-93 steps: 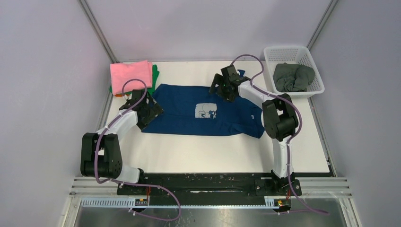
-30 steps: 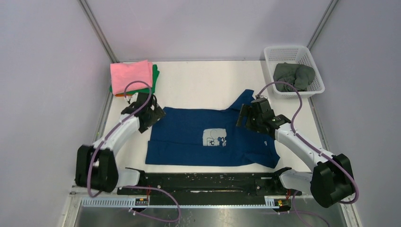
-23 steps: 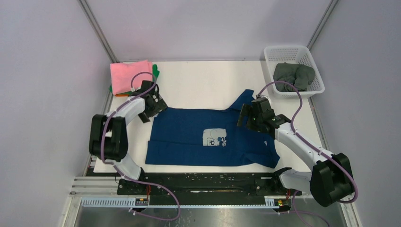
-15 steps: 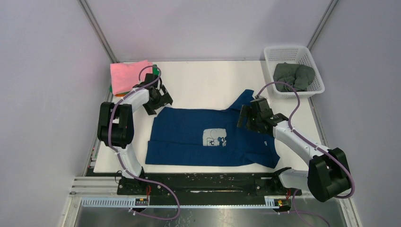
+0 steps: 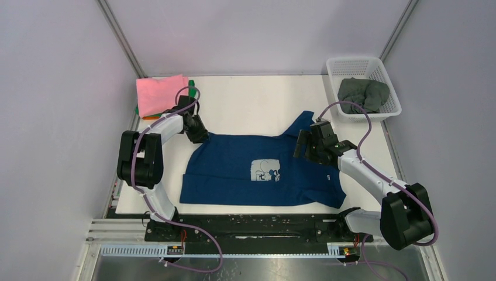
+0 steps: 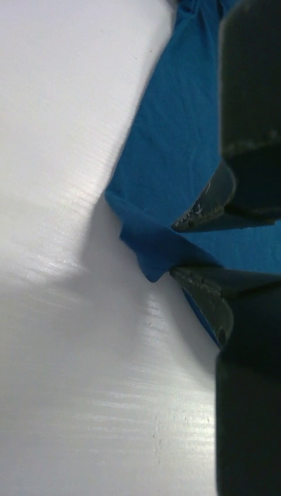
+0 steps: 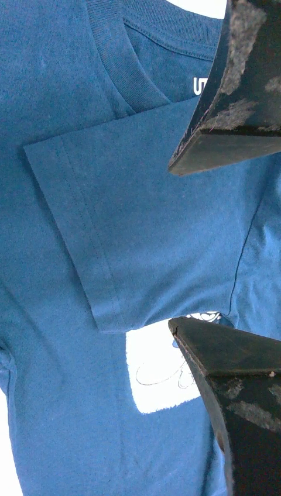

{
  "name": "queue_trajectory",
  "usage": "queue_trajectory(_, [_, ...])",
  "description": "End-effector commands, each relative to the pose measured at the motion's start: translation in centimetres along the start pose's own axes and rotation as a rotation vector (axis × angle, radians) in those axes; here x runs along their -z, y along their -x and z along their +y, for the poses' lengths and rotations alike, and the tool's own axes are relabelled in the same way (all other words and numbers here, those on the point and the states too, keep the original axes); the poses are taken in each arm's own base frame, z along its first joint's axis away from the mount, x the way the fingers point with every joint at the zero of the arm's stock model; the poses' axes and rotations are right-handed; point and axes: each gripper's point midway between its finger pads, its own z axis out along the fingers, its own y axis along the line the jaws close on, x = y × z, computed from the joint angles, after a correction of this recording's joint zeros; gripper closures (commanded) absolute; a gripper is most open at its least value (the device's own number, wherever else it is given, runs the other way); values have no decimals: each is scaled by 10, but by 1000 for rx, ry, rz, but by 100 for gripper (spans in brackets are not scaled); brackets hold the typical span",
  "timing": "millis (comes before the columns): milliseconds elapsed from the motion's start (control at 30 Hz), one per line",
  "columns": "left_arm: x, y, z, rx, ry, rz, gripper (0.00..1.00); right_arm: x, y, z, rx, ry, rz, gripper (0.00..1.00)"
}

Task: Fold and stack the t-shirts
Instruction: Grab the side of the flattened tshirt furthest away from the robot with both arms

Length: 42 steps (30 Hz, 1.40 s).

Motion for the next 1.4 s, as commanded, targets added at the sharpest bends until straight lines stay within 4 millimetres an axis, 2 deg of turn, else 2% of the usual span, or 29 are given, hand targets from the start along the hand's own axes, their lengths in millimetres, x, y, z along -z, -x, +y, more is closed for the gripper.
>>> queue_trajectory(0, [19, 9, -10, -35, -33, -61, 77, 2, 8, 1, 1, 6, -25, 1])
queue_trajectory(100, [16, 4, -11, -66, -9, -62, 91, 2, 9, 0, 1, 3, -26, 1])
queue_trajectory(267, [14, 16, 0, -90, 125, -118, 100, 1, 8, 0, 5, 3, -23, 1])
queue_trajectory(333, [14, 22, 4, -93, 167, -138, 100, 1, 9, -1, 4, -1, -25, 1])
queue_trajectory(433, [25, 37, 18, -125, 357, -235, 100, 1, 10, -3, 9, -13, -30, 0])
queue_trajectory(500, [33, 48, 23, -154, 459, -293, 96, 0, 10, -5, 10, -22, -31, 1])
queue_trajectory(533, [34, 51, 26, -161, 498, -312, 90, 0, 10, -6, 11, -26, -30, 0])
queue_trajectory(567, [36, 58, 24, -163, 514, -334, 78, 0, 10, -6, 11, -28, -28, 0])
queue_trajectory(633, [35, 69, 23, -165, 546, -347, 72, 0, 10, -7, 14, -36, -27, 1])
queue_trajectory(667, [36, 74, 22, -166, 558, -343, 66, 0, 11, -8, 15, -40, -29, 1])
queue_trajectory(700, [37, 78, 19, -170, 568, -341, 48, 0, 11, -8, 17, -44, -31, 1])
queue_trajectory(733, [38, 81, 16, -170, 568, -342, 40, 1, 13, -10, 17, -51, -35, 1])
queue_trajectory(800, [39, 84, 8, -168, 528, -327, 32, 3, 16, -11, 14, -61, -47, 0])
queue_trajectory(867, [37, 82, 4, -145, 468, -308, 12, 2, 20, -9, 11, -55, -53, 0])
queue_trajectory(967, [25, 78, -1, -106, 338, -263, 10, -3, 24, 3, -7, -2, -21, 0])
queue_trajectory(1067, [13, 73, 8, -51, 286, -212, 11, -15, 31, 17, -34, 52, 29, 1])
queue_trajectory(1167, [4, 73, 20, -10, 294, -184, 13, -26, 49, 24, -47, 47, 27, 1])
queue_trajectory(1367, [-11, 80, 27, 62, 312, -160, 24, -61, 92, 27, -112, 25, 33, 1])
